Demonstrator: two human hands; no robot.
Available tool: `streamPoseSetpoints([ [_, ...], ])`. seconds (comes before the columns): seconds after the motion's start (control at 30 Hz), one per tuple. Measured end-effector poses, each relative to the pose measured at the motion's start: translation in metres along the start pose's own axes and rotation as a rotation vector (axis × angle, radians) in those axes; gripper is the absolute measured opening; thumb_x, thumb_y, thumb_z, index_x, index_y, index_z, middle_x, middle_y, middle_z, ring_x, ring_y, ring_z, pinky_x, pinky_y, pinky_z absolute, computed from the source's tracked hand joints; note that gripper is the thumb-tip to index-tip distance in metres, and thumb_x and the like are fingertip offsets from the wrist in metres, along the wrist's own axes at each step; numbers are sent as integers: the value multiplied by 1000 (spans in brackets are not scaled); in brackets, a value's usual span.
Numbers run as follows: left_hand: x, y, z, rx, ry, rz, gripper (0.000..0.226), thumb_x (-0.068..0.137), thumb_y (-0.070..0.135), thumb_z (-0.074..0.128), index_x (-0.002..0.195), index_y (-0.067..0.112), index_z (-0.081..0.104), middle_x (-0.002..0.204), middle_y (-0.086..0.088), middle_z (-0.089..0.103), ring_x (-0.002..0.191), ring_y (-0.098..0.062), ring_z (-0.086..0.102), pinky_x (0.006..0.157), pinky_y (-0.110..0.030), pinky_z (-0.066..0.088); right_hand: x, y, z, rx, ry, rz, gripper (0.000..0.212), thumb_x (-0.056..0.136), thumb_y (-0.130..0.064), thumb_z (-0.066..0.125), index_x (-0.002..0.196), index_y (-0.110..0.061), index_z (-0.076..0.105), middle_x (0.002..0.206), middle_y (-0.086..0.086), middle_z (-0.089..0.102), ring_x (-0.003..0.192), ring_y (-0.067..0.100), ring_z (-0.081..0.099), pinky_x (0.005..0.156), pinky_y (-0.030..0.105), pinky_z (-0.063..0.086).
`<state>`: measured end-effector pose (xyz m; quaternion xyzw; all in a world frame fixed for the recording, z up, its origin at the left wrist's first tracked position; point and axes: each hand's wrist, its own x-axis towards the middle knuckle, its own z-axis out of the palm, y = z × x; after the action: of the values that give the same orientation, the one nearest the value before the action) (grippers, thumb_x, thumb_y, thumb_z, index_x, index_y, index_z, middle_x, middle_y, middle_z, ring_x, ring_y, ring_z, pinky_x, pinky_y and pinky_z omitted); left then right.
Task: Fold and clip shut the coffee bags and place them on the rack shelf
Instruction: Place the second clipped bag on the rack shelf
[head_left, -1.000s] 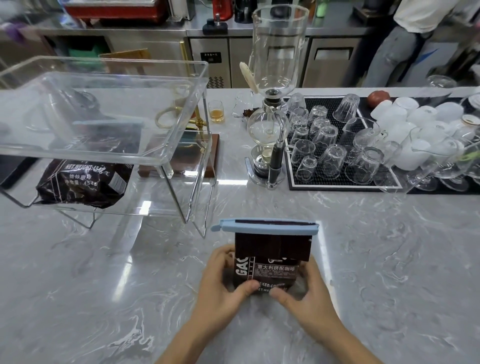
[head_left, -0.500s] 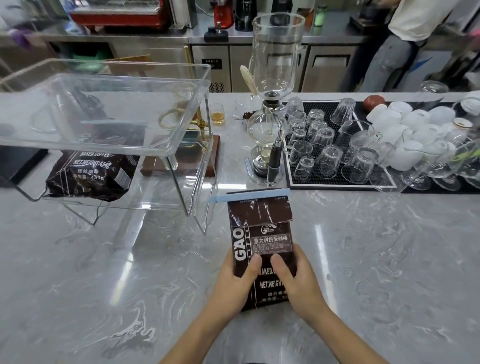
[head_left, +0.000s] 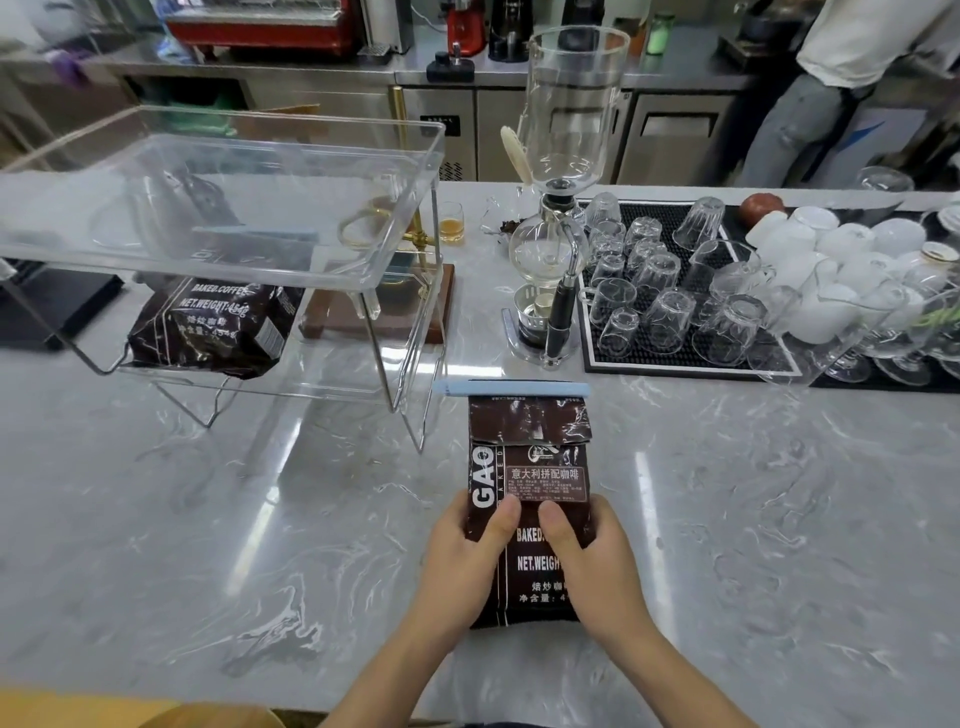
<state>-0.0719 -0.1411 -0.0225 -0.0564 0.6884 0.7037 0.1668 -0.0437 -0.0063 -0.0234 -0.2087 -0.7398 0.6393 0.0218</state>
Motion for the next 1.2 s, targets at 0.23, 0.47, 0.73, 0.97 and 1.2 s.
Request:
streamPoseSetpoints([
  [0.23, -22, 1, -3, -137, 6, -2, 31, 92, 39, 53, 117, 25, 65, 113, 1, 75, 106, -19, 72, 90, -38, 57, -20, -4, 1, 74, -21, 45, 51, 70, -61, 58, 107, -25, 58, 102, -5, 71, 88, 2, 69, 78, 25, 54],
  [0.47, -46, -1, -10, -147, 20, -11, 27, 93, 37, 53, 115, 28, 65, 111, 0, 76, 103, -20, 73, 90, -41, 58, -45, -2, 3, 76, -37, 79, 52, 71, -61, 58, 108, -24, 58, 104, -1, 71, 94, 11, 70, 84, 38, 57],
  [0.73, -80, -4, -31, -186, 1, -40, 35, 88, 43, 54, 118, 27, 63, 109, -4, 77, 99, -23, 74, 81, -40, 60, -81, -9, 16, 70, -84, 77, 45, 71, -59, 55, 105, -28, 56, 103, -4, 69, 95, 11, 69, 85, 38, 58],
  [0.97, -99, 0, -64, -212, 67, -44, 36, 85, 46, 56, 116, 29, 64, 106, -4, 78, 99, -26, 75, 86, -48, 60, -102, -19, 47, 52, -129, 62, 46, 71, -60, 54, 105, -30, 55, 105, -6, 68, 96, 8, 67, 83, 31, 57],
  [1.2, -104, 13, -103, -211, 176, -19, 40, 79, 52, 57, 112, 31, 65, 99, 1, 79, 92, -21, 76, 83, -46, 61, -107, -36, 88, 61, -206, 59, 27, 91, -40, 55, 113, -24, 52, 105, -5, 68, 82, -6, 67, 60, 11, 53],
])
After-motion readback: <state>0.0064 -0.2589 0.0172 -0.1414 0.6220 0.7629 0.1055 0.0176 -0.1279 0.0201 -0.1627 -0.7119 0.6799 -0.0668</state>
